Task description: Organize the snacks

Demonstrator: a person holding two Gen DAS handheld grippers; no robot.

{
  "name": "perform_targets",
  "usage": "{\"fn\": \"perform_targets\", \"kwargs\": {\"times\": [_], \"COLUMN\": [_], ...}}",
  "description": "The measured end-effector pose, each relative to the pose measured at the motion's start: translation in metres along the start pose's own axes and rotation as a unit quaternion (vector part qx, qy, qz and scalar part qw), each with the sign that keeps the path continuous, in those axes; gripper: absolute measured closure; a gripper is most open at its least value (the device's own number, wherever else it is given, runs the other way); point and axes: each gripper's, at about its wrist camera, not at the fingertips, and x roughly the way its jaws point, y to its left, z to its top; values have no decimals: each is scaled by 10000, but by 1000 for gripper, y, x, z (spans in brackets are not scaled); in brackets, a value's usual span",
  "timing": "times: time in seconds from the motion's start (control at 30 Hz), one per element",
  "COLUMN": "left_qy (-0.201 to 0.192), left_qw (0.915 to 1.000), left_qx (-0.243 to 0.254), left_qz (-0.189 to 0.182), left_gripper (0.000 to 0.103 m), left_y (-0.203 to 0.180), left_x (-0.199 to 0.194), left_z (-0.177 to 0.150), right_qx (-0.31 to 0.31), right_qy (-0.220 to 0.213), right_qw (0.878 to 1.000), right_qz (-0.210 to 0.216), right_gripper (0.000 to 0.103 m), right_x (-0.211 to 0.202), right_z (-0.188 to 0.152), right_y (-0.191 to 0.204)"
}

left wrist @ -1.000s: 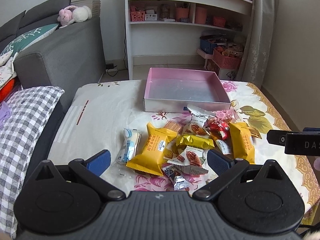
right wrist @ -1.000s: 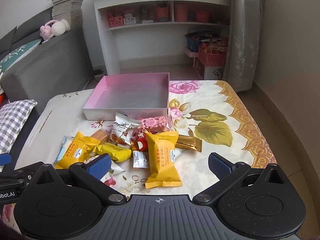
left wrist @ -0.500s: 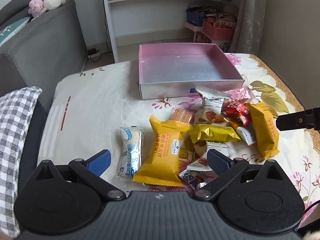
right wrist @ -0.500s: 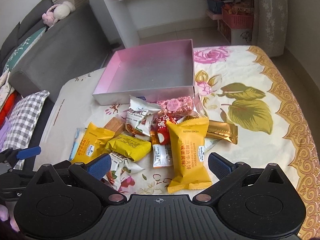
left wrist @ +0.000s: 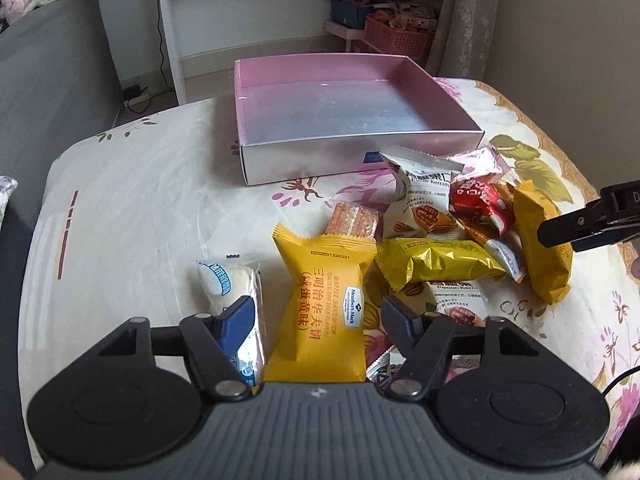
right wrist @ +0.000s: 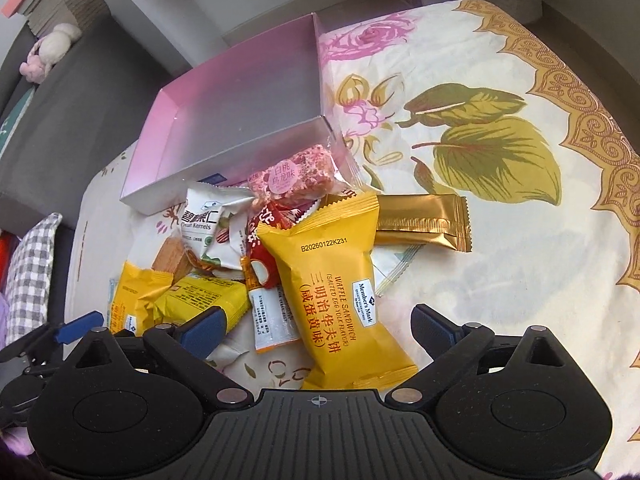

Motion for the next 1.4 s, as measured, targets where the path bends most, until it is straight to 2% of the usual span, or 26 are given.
{"fn": "perform_targets", "kwargs": {"times": [0.1,0.4,0.47,0.57,0.67,0.73,1.17,1.4], "left_qy": [185,443,508,596,591,570,353,139], "left_qw": [9998,9990,9987,9981,9981,9982,9991,9996], "left_qx": [61,48,57,66,33,-7,-141,-190], "left_qz": [67,15,76,132,165,191,174,178], "left_gripper": [46,49,50,51,56,60,64,64], "left_y": [1,0,0,-1,-1,0,2,0], "left_x": [10,25,29,34,34,32,12,-2], "left_z": [2,2,2,0,-1,-1,3,10], "right_qx": [-78,-268,-321,-368,-339,-339,-149,-23], "right_qy": [91,223,172,124,135,131,-115,-401], "right_qw": [9998,9979,9975,9968,9976,9978,9994,9992], "right_qz": [-188,-549,-607,-695,-595,-561,-301,-56], "right_gripper": [10,23,29,45,58,61,64,64], "right_x": [9,32,32,31,29,28,5,-16], "right_z": [-1,-4,-4,-6,-7,-8,-8,1], "right_y": [2,6,7,9,8,8,8,10]}}
